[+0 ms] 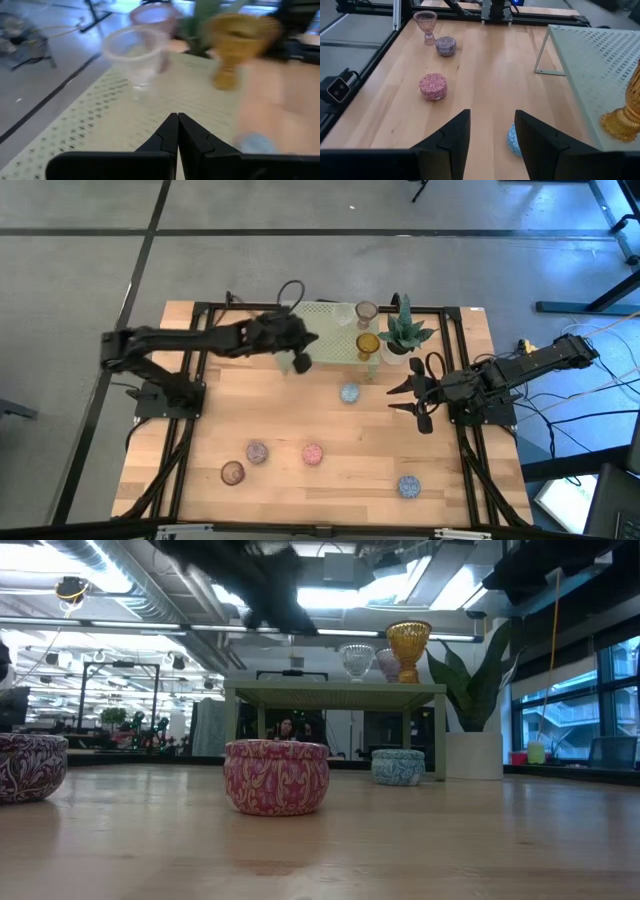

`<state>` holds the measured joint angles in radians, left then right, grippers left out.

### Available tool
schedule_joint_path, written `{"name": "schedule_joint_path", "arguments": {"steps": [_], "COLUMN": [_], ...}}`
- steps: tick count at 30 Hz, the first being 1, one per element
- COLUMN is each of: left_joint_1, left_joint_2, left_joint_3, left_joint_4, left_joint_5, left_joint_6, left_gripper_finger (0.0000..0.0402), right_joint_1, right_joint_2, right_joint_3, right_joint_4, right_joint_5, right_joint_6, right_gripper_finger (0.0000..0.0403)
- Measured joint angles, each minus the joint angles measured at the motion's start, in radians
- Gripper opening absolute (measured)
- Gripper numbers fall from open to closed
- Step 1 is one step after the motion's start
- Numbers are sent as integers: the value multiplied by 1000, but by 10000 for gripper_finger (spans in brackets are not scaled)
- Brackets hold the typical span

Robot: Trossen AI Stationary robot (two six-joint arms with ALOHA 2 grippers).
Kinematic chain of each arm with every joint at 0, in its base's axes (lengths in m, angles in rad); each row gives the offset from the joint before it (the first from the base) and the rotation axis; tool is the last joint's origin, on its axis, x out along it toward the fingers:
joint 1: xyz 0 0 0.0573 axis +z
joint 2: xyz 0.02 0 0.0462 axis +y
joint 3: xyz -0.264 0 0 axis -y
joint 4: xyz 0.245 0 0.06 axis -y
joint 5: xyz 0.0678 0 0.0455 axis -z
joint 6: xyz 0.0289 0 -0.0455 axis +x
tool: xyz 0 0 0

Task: Pick & Place candle stick holders
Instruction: Align the purple glass candle holder with the transparent glass candle holder on the shelf

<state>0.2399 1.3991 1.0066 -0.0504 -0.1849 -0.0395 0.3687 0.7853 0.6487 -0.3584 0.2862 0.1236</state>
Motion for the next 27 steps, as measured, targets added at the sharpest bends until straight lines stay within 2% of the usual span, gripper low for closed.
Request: {"name": "schedule_joint_path", "arguments": {"steps": [4,10,14,20,27], "left_joint_1": [-139,-406,-561,-688,-702], "left_joint_2": [-142,-281,-328,-338,-295], "left_joint_3": [-85,-300,-410,-447,-448], "left_joint_4": [-39,7,59,77,89], "left_joint_5": [-36,-236,-322,-316,-248], "left_joint_6": [-7,-128,-218,-311,-318], "left_gripper_finger": [4,2,1,9,23], "right_joint_1": [0,0,0,-3,-42], "right_joint_2": [0,31,68,141,238], "right_joint_3": [0,0,0,0,0], "right_joint_4": [3,55,134,292,510], "right_joint_5": [0,0,10,35,35], "right_joint_6": [2,0,-1,-97,-147], "right_gripper_finger": [159,159,159,159,159]}}
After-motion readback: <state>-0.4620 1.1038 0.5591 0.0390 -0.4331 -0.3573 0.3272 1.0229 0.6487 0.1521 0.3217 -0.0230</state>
